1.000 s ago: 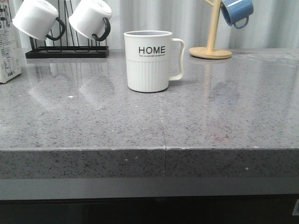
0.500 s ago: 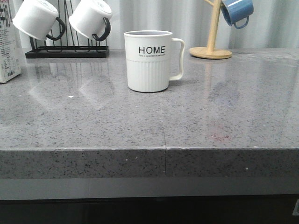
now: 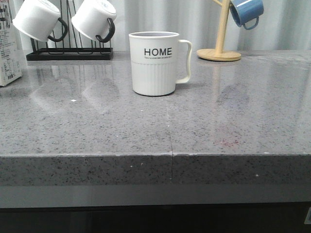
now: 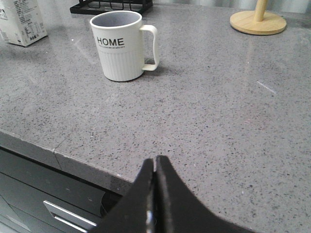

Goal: Place milk next to cup
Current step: 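Grasp the Pascual milk carton with the left gripper and lift it, then carry the carton beside the mug and lower it onto the table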

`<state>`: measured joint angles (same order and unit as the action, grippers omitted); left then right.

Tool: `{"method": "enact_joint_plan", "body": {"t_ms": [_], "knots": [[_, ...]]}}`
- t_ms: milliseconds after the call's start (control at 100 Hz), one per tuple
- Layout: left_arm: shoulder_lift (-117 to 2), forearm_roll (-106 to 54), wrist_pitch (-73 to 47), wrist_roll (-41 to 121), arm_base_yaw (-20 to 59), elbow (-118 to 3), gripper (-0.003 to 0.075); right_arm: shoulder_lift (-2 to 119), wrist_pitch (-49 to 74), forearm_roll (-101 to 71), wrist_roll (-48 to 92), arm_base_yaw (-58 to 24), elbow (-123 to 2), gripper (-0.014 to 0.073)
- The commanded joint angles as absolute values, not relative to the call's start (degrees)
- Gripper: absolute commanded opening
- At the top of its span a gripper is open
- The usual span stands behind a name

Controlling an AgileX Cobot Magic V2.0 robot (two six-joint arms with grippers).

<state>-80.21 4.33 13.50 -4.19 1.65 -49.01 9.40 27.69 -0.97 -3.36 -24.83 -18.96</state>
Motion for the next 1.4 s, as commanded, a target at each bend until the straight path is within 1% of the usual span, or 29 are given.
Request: {"method": "enact_joint_plan", "body": {"t_ms": [0, 120, 170, 240, 290, 310, 360, 410, 440, 630, 890, 1080, 1390], "knots": [[-81.8, 3.4, 19.1, -4.8, 1.4, -53.0, 0.0617, 10.0, 23.4, -0.8, -3.1, -24.7, -20.5, -0.0075], [-84.7, 2.7, 21.3, -4.8, 1.4, -54.2, 0.0615, 10.0, 23.4, -0.8, -3.1, -24.7, -20.5, -0.0075], [-85.2, 2.1, 21.7, -4.8, 1.4, -54.2, 0.0593, 10.0, 23.4, -0.8, -3.1, -24.7, -20.5, -0.0075], [-85.2, 1.4, 21.7, -4.8, 1.4, -54.2, 0.0497, 10.0, 23.4, -0.8, -3.1, -24.7, -20.5, -0.0075], [-85.2, 1.3, 21.7, -4.8, 1.4, -54.2, 0.0386, 10.0, 23.4, -0.8, -3.1, -24.7, -20.5, -0.0075], [-85.2, 1.3, 21.7, -4.8, 1.4, -54.2, 0.0358, 10.0, 23.5, -0.8, -3.1, -24.7, -20.5, -0.0075], [-85.2, 1.3, 21.6, -4.8, 1.4, -54.2, 0.0258, 10.0, 23.5, -0.8, -3.1, -24.7, -20.5, -0.0075], [-85.1, 1.3, 21.3, -4.8, 1.4, -54.2, 0.0198, 10.0, 23.5, -0.8, -3.1, -24.7, -20.5, -0.0075], [-84.8, 1.3, 20.9, -4.8, 1.5, -54.2, 0.0179, 10.0, 23.6, -0.8, -3.1, -24.7, -20.5, -0.0075], [-80.7, 1.6, 19.1, -3.5, 4.9, -54.2, 0.0171, 10.0, 23.7, -0.8, -3.1, -24.7, -20.5, -0.0075], [-78.4, -2.4, 19.1, -2.2, 15.0, -54.2, 0.0169, 10.0, 23.8, -0.8, -3.1, -24.7, -20.5, -0.0075], [-79.6, -7.0, 22.1, -2.2, 21.8, -54.2, 0.0169, 10.0, 23.8, -0.8, -3.1, -24.7, -20.5, -0.0075], [-85.1, -9.9, 26.7, -2.2, 29.0, -54.2, 0.0169, 10.0, 23.8, -0.8, -3.1, -24.7, -20.5, -0.0075]]}}
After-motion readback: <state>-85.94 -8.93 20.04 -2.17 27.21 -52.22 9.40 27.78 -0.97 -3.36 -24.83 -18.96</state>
